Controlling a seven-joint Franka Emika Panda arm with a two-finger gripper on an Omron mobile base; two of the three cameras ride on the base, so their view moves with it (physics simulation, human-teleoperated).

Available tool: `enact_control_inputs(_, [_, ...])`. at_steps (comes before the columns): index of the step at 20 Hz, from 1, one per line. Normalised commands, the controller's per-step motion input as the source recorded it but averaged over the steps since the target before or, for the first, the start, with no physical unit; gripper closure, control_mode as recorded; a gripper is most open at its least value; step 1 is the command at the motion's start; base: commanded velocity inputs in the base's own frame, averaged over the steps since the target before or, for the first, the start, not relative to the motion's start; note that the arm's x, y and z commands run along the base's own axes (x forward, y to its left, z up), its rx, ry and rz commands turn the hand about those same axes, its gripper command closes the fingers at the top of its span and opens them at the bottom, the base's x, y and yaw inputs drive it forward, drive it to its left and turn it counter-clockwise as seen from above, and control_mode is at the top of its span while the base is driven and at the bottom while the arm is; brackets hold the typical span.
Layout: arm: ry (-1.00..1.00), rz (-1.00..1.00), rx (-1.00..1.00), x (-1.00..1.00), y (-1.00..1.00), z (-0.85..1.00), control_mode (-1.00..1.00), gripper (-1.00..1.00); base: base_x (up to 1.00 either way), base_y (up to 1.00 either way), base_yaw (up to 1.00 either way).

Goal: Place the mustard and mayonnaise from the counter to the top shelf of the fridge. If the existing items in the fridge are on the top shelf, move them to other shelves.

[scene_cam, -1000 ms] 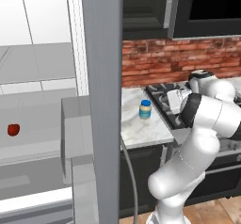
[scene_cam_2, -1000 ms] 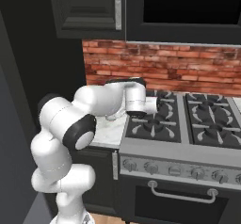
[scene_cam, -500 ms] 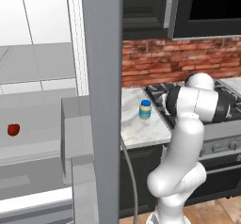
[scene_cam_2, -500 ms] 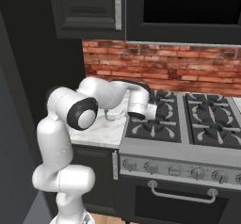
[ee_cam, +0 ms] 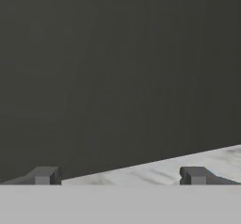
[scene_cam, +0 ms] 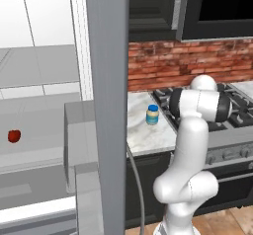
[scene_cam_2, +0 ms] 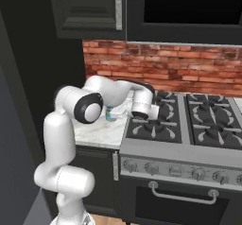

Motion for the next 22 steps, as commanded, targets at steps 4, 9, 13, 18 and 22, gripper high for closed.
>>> enact_control_inputs(4, [0.00, 0.00, 0.00, 0.08, 0.03, -0.07, -1.00, -1.00, 0.00, 0.00, 0.00])
enact_control_inputs(9, [0.00, 0.00, -0.01, 0.00, 0.03, -0.24, -1.00, -1.00, 0.00, 0.00, 0.00])
enact_control_inputs(13, [0.00, 0.00, 0.00, 0.04, 0.03, -0.16, -1.00, -1.00, 0.00, 0.00, 0.00])
enact_control_inputs(18, [0.00, 0.00, 0.00, 0.23, 0.07, 0.00, -1.00, -1.00, 0.00, 0.00, 0.00])
enact_control_inputs(22, [0.03, 0.00, 0.00, 0.24, 0.03, 0.00, -1.00, -1.00, 0.00, 0.00, 0.00])
